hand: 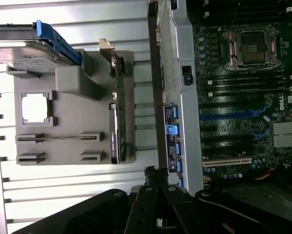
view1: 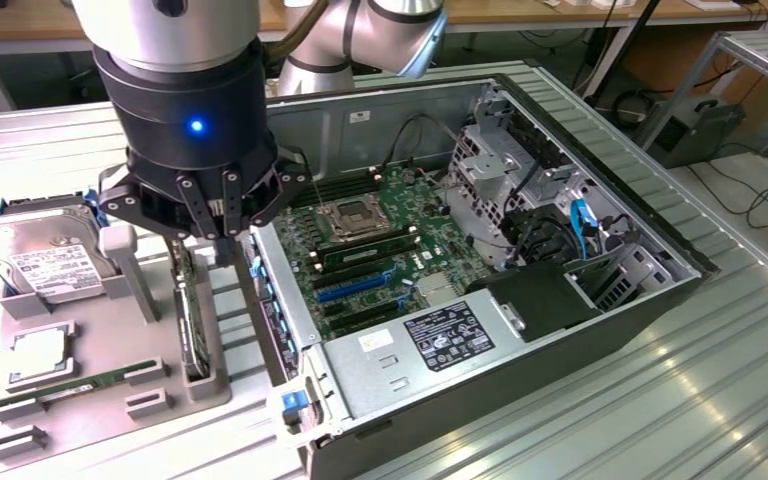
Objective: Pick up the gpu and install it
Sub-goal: 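Reach for the gpu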
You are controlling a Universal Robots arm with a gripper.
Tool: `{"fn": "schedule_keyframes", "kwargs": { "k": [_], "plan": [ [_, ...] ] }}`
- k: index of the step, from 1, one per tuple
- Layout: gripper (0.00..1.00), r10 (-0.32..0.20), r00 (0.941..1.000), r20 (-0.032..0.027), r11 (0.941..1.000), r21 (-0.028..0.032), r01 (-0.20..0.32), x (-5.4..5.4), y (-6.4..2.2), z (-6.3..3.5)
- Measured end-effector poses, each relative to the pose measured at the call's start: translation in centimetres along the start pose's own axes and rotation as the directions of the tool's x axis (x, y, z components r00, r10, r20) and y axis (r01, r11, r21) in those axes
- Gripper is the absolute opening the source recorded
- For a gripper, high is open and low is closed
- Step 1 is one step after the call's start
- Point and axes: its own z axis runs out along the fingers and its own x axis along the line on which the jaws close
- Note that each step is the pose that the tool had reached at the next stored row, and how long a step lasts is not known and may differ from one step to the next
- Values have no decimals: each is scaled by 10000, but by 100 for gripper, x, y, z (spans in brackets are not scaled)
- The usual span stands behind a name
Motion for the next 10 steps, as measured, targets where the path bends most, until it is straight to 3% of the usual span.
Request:
{"fn": "schedule_keyframes", "kwargs": {
  "k": [10],
  "plan": [
    [11, 0, 10000, 0, 10000, 0, 0, -3, -34, 1]
  ]
}}
